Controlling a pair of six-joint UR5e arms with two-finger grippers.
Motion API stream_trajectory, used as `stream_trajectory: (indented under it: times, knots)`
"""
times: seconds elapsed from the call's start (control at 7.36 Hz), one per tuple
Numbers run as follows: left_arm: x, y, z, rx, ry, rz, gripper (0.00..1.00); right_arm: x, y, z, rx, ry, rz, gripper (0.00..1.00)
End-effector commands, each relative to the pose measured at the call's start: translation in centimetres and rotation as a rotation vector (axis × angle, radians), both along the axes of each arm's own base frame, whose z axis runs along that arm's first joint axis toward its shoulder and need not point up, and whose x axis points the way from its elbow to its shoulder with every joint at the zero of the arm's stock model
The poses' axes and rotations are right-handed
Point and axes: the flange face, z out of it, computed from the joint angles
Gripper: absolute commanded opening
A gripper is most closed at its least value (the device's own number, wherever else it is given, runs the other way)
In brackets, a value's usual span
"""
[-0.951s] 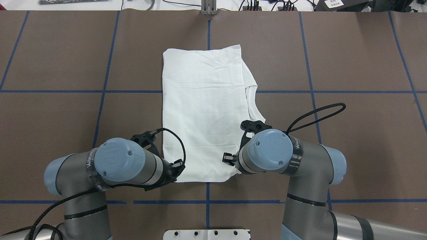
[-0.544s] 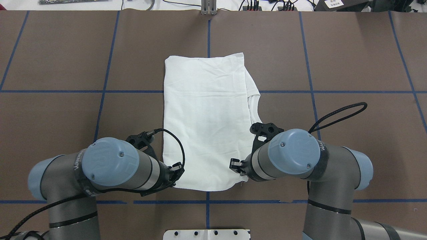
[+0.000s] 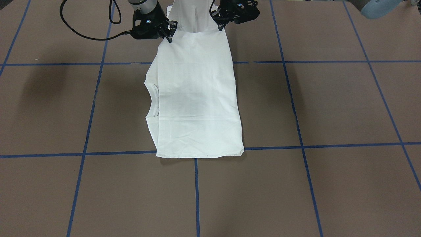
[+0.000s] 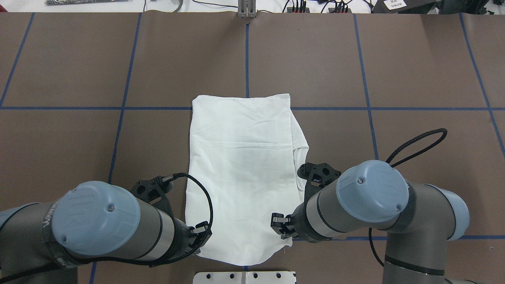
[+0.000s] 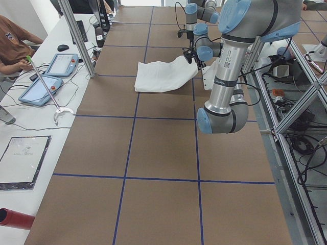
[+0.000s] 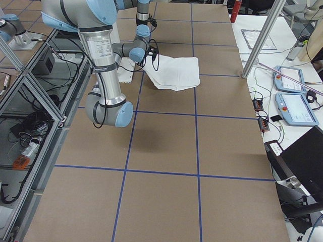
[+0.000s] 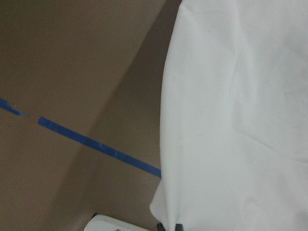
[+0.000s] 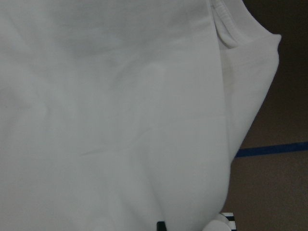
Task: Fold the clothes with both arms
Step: 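Lift the near edge with both grippers and fold it toward the collar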
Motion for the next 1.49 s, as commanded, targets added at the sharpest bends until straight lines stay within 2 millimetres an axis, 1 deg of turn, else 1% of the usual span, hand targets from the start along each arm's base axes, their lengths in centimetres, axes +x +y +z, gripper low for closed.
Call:
stream_trajectory:
  times: [0.0, 0.14, 0.27, 0.41, 0.54, 0.68, 0.82, 0.95, 1.09, 1.22, 1.36]
  knots:
    - [-0.1, 0.3, -0.5, 0.006, 0.001, 0.01, 0.0, -0.8, 0.0, -0.1, 0.0, 0.004, -0.003, 0.0]
    - [-0.1, -0.2, -0.3, 0.039, 0.001, 0.016, 0.0, -1.2, -2.5, 0.7, 0.015, 0.025, 0.038, 0.0]
    - [-0.1, -2.8, 0.2, 0.066, -0.017, -0.013, 0.0, -0.7, -4.6, 0.3, 0.056, 0.018, 0.054, 0.0]
    - [-0.6, -5.4, 0.6, 0.1, -0.03, -0.034, 0.0, 0.2, -6.5, -0.1, 0.077, 0.011, 0.082, 0.0]
    - [-1.7, -7.9, 0.8, 0.132, -0.036, -0.059, 0.0, 0.6, -8.6, -0.8, 0.083, 0.008, 0.119, 0.0]
    - [-2.4, -10.2, 0.8, 0.16, -0.042, -0.086, 0.0, -0.1, -10.8, -1.3, 0.085, 0.016, 0.145, 0.0]
    - [-3.4, -11.9, 0.3, 0.187, -0.032, -0.108, 0.0, -1.1, -12.8, -1.3, 0.079, 0.036, 0.166, 0.0]
    - [-4.0, -13.9, 0.2, 0.201, -0.008, -0.148, 0.0, -0.5, -14.6, -1.2, 0.078, 0.043, 0.195, 0.0]
    - [-3.0, -15.7, 0.5, 0.184, 0.006, -0.144, 0.0, -0.1, -16.2, -2.1, 0.077, 0.04, 0.221, 0.0]
    - [-2.5, -17.8, 0.6, 0.177, 0.002, -0.163, 0.0, -0.3, -17.4, -2.4, 0.075, 0.046, 0.236, 0.0]
    - [-3.1, -19.2, 0.8, 0.193, -0.009, -0.175, 0.0, -0.3, -18.6, -2.6, 0.071, 0.05, 0.25, 0.0]
